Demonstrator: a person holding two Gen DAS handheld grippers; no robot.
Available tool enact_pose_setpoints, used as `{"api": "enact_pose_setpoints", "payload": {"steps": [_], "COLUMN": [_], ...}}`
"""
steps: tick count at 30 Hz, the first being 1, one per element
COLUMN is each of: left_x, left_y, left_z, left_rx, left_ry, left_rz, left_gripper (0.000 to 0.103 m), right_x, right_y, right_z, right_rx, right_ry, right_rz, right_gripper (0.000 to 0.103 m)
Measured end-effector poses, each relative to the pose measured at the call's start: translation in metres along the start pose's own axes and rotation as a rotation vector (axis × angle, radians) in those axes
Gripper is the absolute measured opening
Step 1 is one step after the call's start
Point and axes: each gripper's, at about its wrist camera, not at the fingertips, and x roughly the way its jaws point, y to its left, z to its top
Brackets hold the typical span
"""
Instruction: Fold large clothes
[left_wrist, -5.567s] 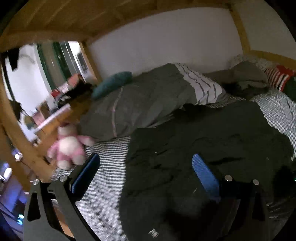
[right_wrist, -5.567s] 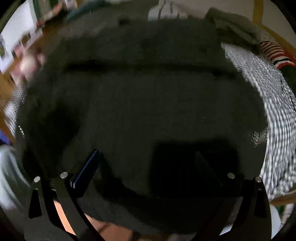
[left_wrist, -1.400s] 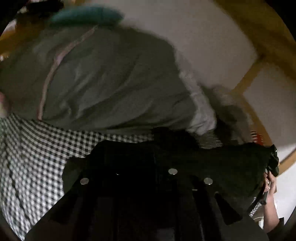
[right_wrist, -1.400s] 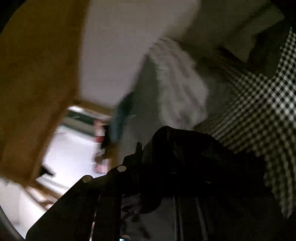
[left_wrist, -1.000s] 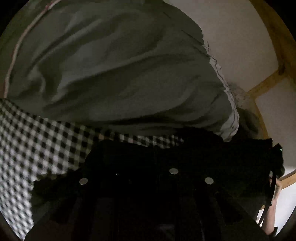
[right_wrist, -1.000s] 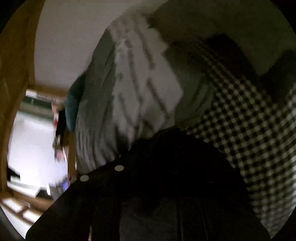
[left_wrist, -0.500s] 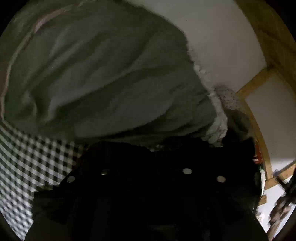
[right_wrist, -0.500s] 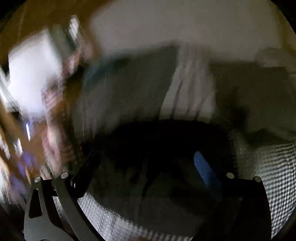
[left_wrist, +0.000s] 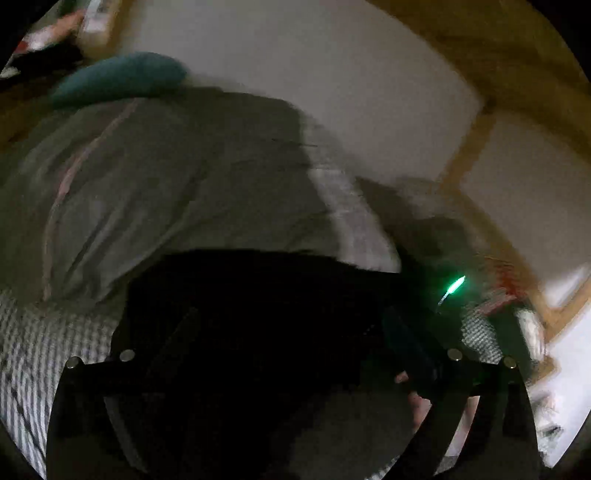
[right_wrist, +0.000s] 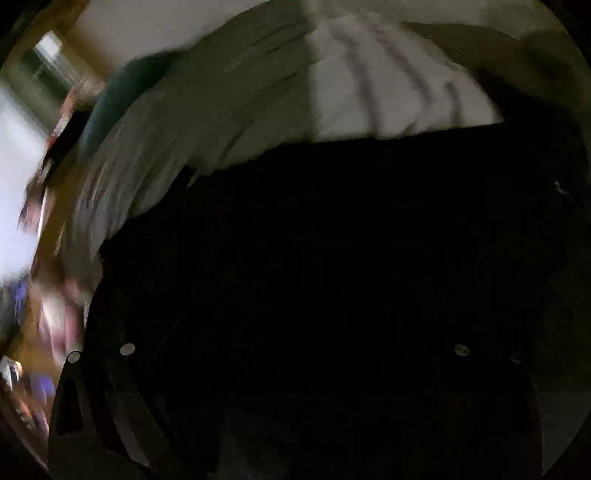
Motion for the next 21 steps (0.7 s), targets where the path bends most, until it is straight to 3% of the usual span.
{"api": "enact_pose_setpoints", "payload": {"steps": [2, 4, 6, 8, 10, 11, 14, 15, 18, 21], "left_x": [0.022, 0.077, 0.114, 0.125, 0.130, 0.132, 0.140, 0.141, 0.124, 0.069], "left_y": [-0.009, -0.010, 0.003, 0.011, 0.014, 0.013, 0.005, 0.005, 0.005, -0.009], "left_z": [-0.014, -0.030, -0.045, -0.053, -0.059, -0.063, -0.068, -0.067, -0.063, -0.067], "left_rx": [0.007, 0.042, 0.020, 0.005, 0.015, 0.028, 0.077, 0.078, 0.078, 0.118], "left_ry": [0.007, 0.163, 0.257, 0.242, 0.200, 0.179, 0.166, 0.177, 0.211, 0.143], "left_rz": [0.051, 0.097, 0.117, 0.105, 0.108, 0.122, 0.176, 0.186, 0.212, 0.225], "left_gripper": [0.097, 0.098, 0.098, 0.098, 0.099, 0.099, 0.099, 0.099, 0.099, 0.099], "right_x": [0.014, 0.011, -0.026, -0.059, -0.080, -0.085, -0.062, -0.057, -0.033, -0.029], "right_y": [-0.011, -0.014, -0.005, 0.000, 0.003, 0.003, -0.016, -0.024, -0.023, -0.024], "right_z": [0.015, 0.023, 0.012, -0.018, -0.046, -0.066, -0.107, -0.116, -0.117, -0.110], "right_rx": [0.066, 0.096, 0.004, -0.079, -0.160, -0.220, -0.372, -0.412, -0.402, -0.386], "right_ry": [0.043, 0.053, -0.020, -0.048, -0.061, -0.069, -0.019, -0.051, -0.029, 0.007], "right_rz": [-0.009, 0.023, 0.081, 0.069, -0.010, -0.090, -0.266, -0.294, -0.343, -0.325], "right_gripper": [0.100, 0.100, 0.100, 0.100, 0.100, 0.100, 0.101, 0.101, 0.101, 0.101]}}
